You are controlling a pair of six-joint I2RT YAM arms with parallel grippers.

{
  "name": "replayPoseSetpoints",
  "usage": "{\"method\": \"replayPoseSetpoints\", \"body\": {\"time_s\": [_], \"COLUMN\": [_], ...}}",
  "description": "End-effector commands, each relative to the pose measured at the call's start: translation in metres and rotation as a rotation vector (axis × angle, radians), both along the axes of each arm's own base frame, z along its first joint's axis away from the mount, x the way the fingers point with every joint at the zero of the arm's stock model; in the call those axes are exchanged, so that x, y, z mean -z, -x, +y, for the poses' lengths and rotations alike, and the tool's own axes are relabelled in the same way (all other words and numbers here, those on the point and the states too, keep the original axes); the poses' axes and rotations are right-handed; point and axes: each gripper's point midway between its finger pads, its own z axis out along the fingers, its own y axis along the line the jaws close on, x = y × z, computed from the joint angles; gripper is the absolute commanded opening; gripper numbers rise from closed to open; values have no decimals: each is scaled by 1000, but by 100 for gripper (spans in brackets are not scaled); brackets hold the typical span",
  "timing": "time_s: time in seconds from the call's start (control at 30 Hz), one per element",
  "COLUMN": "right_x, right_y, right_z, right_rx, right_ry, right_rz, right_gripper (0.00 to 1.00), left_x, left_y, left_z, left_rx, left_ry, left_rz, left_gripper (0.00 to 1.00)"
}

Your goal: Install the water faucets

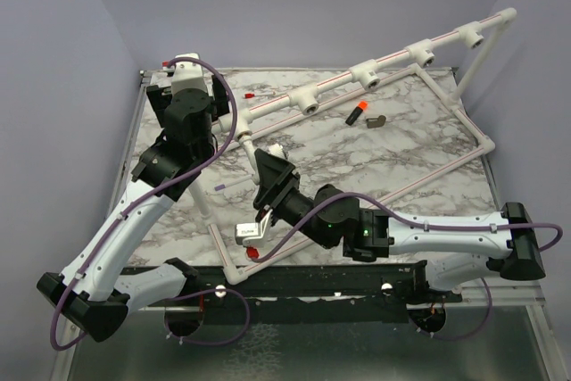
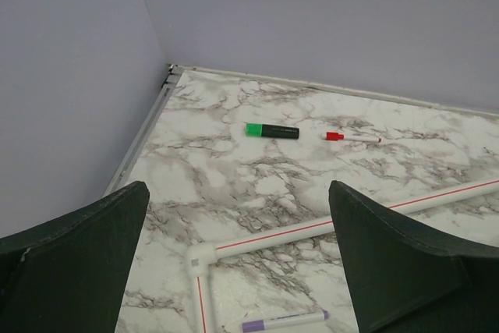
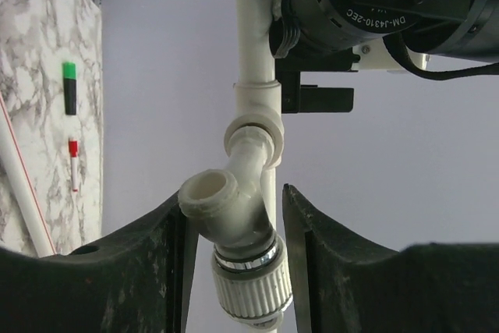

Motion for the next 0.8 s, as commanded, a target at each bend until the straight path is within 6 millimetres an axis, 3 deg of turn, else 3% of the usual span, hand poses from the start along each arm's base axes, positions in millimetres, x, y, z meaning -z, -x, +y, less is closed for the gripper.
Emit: {"method": "replayPoseSetpoints", "body": {"time_s": [0.0,0.17,0.2,0.43,0.77], "right_x": [-1,6,8,9,-5], "right_y": [-5,-5,-5,-3,0], "right_z": [-4,-3,-2,1,6], "right_rx": [43,45,46,47,9], "right_ry": [9,-47,-57,-285,-788], "right_rz": [-50,-23,-15,92,476], "right_gripper": [44,5,1,0,1], "left_x": [24,23,22,22,22], "left_y": [6,7,7,7,8], "left_z": [-5,-4,-4,-3,-3], "left_rx": [37,35,34,35,33], "left_ry": [-63,-64,-63,-64,-61], "left_rz": [80,79,77,77,73], "left_gripper": [99,99,99,99,99]}}
